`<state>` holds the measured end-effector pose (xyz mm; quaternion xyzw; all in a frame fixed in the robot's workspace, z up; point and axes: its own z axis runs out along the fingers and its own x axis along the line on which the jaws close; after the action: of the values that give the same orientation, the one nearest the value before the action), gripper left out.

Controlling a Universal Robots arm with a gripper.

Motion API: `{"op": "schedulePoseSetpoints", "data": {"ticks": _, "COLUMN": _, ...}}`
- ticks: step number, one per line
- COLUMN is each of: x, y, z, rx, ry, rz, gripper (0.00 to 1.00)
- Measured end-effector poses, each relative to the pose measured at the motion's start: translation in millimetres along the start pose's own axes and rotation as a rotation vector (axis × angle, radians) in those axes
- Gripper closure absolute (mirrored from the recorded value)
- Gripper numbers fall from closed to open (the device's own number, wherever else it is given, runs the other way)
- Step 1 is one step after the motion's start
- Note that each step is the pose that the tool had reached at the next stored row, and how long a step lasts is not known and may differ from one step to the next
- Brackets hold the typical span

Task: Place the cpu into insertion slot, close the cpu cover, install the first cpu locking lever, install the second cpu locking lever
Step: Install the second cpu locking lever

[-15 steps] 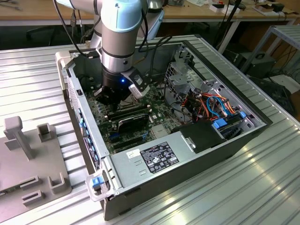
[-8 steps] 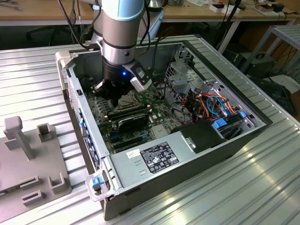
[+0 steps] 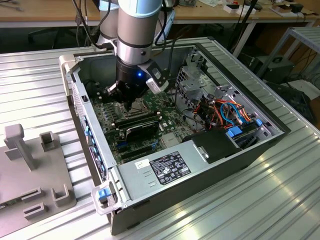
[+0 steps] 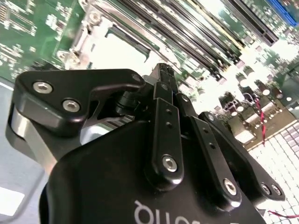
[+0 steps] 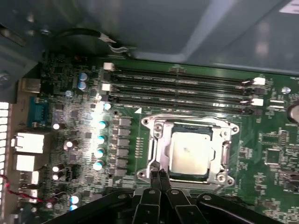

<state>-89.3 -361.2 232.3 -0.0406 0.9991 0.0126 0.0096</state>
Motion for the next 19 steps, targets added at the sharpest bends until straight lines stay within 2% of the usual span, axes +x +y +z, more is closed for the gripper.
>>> {"op": "schedulePoseSetpoints", "data": {"ticks": 4, "x": -13.3, "y": -0.9, "z": 0.2, "rx": 0.0001, "ry": 0.0005, "rz": 0.000, "gripper": 0.89}}
{"op": "schedulePoseSetpoints", "data": {"ticks": 7, "x": -28.5, "y": -2.1, "z": 0.5, "rx": 0.0001, "ry": 0.0010, "rz": 0.000, "gripper": 0.89}}
{"op": "schedulePoseSetpoints", "data": {"ticks": 10, "x": -47.0, "y": -3.6, "z": 0.8, "rx": -0.0001, "ry": 0.0022, "rz": 0.000, "gripper": 0.89}}
{"op": "schedulePoseSetpoints", "data": {"ticks": 13, "x": -58.4, "y": -4.5, "z": 1.0, "rx": -0.0002, "ry": 0.0031, "rz": 0.000, "gripper": 0.89}}
{"op": "schedulePoseSetpoints", "data": {"ticks": 15, "x": -63.1, "y": -4.9, "z": 1.1, "rx": -0.0002, "ry": 0.0034, "rz": 0.000, "gripper": 0.89}}
{"op": "schedulePoseSetpoints", "data": {"ticks": 19, "x": -64.3, "y": -7.4, "z": 1.1, "rx": -0.0003, "ry": 0.0035, "rz": 0.000, "gripper": 0.89}}
